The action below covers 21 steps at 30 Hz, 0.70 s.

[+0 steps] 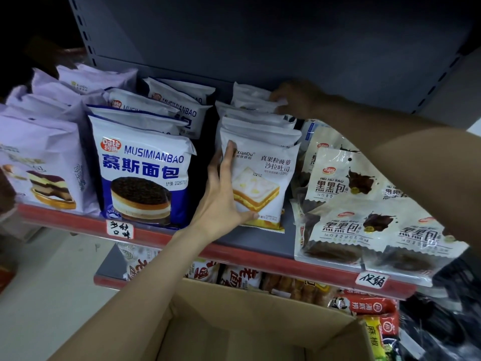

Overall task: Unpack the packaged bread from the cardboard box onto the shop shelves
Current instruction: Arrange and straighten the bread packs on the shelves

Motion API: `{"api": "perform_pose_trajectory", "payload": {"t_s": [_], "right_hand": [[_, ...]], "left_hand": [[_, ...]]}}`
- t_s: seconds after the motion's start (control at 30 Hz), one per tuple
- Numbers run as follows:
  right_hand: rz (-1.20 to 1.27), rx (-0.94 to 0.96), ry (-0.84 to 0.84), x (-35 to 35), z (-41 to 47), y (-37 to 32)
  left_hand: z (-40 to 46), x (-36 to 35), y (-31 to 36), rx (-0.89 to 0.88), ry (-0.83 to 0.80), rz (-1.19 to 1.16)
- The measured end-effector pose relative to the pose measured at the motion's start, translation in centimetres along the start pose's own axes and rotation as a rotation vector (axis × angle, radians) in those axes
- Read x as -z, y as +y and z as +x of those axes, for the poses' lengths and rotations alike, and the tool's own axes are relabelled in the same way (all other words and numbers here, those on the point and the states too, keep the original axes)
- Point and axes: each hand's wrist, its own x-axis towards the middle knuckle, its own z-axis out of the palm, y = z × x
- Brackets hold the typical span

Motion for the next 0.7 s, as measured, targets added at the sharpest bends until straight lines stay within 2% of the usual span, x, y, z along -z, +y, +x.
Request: {"api": "perform_pose_trajectory", "payload": {"t_s": [0.1,0.13,0.23,0.3,0.53,0.7], "right_hand": [[-0.003,0.098,0.239,1.0,-0.5,-0.4],[0.014,0.123,0.243,1.3,-0.8,-0.5],[-0.007,0.069,0.006,1.0,-1.3,-1.0],[-0.013,0.043,-0.053,0.5,-1.1,-1.2],[0.011,0.054,0.046,0.9,-2.9,-0.6],[-0.052,-0.026,0.011,0.7,-3.3,-0.4]], "left_hand": [[0.3,0.3,0.1,0.031,0.005,-0.049],[0.4,0.3,0.1,0.044,0.003,-0.063],[0.7,0.4,0.3,0.073,-0.014,-0.086],[0.6,0.3,0.4,0.068,-0.020,-0.083],[0.6,-0.2,0.5,0.067,0.004,-0.085],[0.8,-0.2,0.4,0.065,-0.004,-0.110]]}}
